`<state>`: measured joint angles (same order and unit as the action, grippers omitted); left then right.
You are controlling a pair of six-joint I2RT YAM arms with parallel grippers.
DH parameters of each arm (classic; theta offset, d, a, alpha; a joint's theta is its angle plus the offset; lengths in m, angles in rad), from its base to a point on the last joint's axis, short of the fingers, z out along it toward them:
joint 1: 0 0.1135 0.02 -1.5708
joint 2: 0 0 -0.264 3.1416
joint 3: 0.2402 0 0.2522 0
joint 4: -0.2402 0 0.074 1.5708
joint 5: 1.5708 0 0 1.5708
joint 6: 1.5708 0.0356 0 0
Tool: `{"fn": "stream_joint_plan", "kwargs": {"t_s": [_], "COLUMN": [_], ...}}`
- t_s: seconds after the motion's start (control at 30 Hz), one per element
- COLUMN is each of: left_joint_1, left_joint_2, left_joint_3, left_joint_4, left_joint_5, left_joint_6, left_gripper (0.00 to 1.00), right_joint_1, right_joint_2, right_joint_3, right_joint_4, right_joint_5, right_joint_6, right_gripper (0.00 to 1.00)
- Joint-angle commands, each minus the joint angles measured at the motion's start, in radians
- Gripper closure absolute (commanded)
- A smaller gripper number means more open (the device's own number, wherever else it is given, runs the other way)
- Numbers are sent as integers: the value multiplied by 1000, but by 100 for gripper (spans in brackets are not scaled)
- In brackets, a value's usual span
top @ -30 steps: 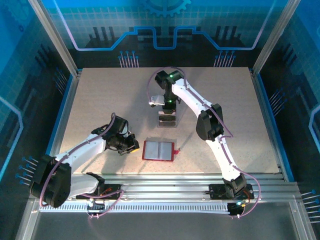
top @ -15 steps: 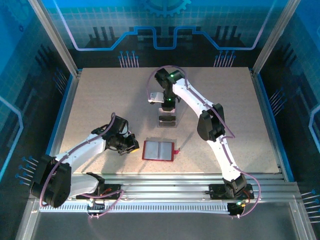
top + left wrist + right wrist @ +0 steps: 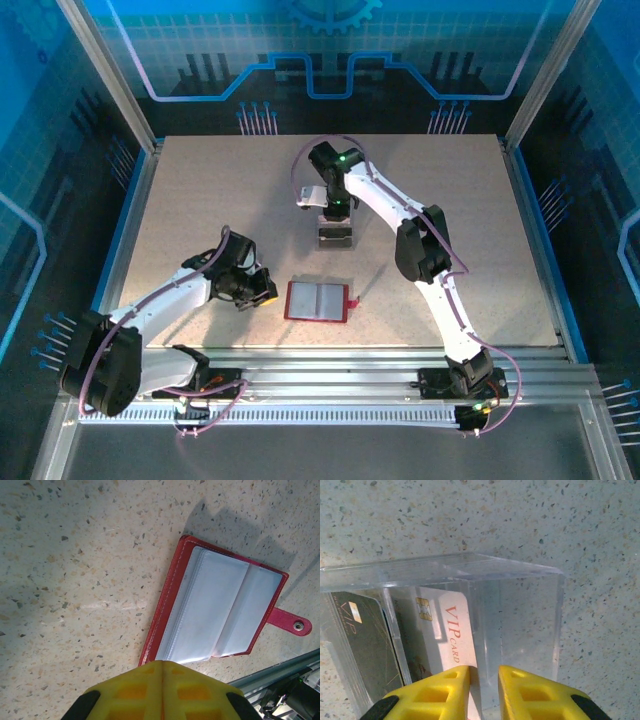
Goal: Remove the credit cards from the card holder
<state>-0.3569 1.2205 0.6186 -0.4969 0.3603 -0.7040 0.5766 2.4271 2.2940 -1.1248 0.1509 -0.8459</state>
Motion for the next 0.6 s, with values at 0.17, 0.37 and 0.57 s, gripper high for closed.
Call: {"fn": "stream_joint_plan", "kwargs": {"t_s": [0.17, 0.37, 0.57], "left_joint_1": [12, 12, 10], "left_joint_2": [-22, -17, 25], "left_joint_3": [17, 21, 16], "left_joint_4": [-43, -37, 6], "left_joint_5": [12, 24, 69], "left_joint_6": [18, 21, 23], "left_gripper": [93, 93, 93], "right_joint_1": [6, 17, 31], "right_joint_2": [-71, -148, -247], "right_joint_3": [-25, -68, -143], "right_joint_4": [10, 10, 23], "right_joint_5": [4, -12, -89], "right_joint_6": [1, 27, 172], "right_gripper": [78, 78, 77]}}
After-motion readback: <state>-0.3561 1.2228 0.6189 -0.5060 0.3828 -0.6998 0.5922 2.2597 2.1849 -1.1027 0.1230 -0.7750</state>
